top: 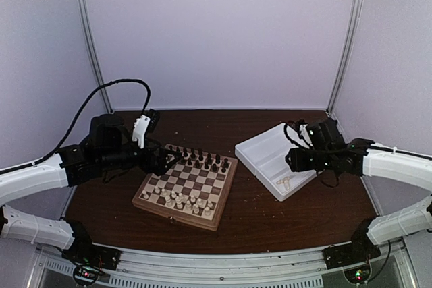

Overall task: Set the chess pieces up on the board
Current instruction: Pick up the chess piece from the storage box.

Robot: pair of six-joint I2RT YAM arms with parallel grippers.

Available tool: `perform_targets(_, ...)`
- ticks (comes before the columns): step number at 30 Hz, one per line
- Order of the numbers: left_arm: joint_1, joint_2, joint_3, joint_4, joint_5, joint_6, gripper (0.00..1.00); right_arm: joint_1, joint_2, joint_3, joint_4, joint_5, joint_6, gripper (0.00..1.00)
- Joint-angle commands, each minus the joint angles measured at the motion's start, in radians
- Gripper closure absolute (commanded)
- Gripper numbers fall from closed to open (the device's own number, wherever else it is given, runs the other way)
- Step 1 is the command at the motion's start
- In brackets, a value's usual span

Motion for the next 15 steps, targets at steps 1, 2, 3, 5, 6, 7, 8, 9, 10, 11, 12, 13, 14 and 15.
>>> perform_targets(1,0.007,-0.013,0.024,0.015,0.013,0.031,0.03,-0.008,0.139,0.185,-0.267,-0.031,0.123,0.49)
perform_targets(2,0.007,-0.017,0.023,0.009,0.015,0.033,0.03,-0.01,0.17,0.221,-0.313,-0.026,0.137,0.5)
perform_targets(3,0.007,-0.021,0.024,0.006,0.016,0.036,0.03,-0.014,0.198,0.249,-0.352,-0.022,0.149,0.5)
perform_targets(5,0.007,-0.028,0.023,0.004,0.014,0.04,0.03,-0.019,0.238,0.283,-0.392,-0.028,0.156,0.53)
perform_targets(6,0.007,-0.029,0.024,0.003,0.015,0.04,0.03,-0.023,0.245,0.289,-0.4,-0.032,0.156,0.55)
perform_targets(7,0.007,-0.029,0.025,0.0,0.016,0.044,0.03,-0.03,0.252,0.291,-0.404,-0.036,0.158,0.55)
perform_targets(8,0.007,-0.027,0.028,-0.001,0.02,0.045,0.03,-0.041,0.257,0.291,-0.41,-0.042,0.167,0.56)
perform_targets(9,0.007,-0.023,0.031,-0.004,0.021,0.047,0.03,-0.057,0.262,0.288,-0.412,-0.059,0.181,0.56)
perform_targets(10,0.007,-0.021,0.034,-0.007,0.023,0.047,0.03,-0.077,0.267,0.283,-0.406,-0.083,0.2,0.56)
perform_targets(11,0.007,-0.019,0.037,-0.009,0.027,0.045,0.03,-0.095,0.27,0.276,-0.397,-0.109,0.228,0.55)
perform_targets(12,0.007,-0.019,0.037,-0.009,0.033,0.044,0.03,-0.111,0.272,0.271,-0.391,-0.134,0.268,0.54)
perform_targets(13,0.007,-0.018,0.037,-0.008,0.035,0.044,0.03,-0.118,0.272,0.268,-0.383,-0.138,0.307,0.55)
perform_targets(14,0.007,-0.018,0.036,-0.007,0.035,0.044,0.03,-0.119,0.271,0.264,-0.372,-0.139,0.35,0.55)
perform_targets(15,0.008,-0.018,0.036,-0.006,0.035,0.042,0.03,-0.12,0.272,0.258,-0.358,-0.139,0.393,0.55)
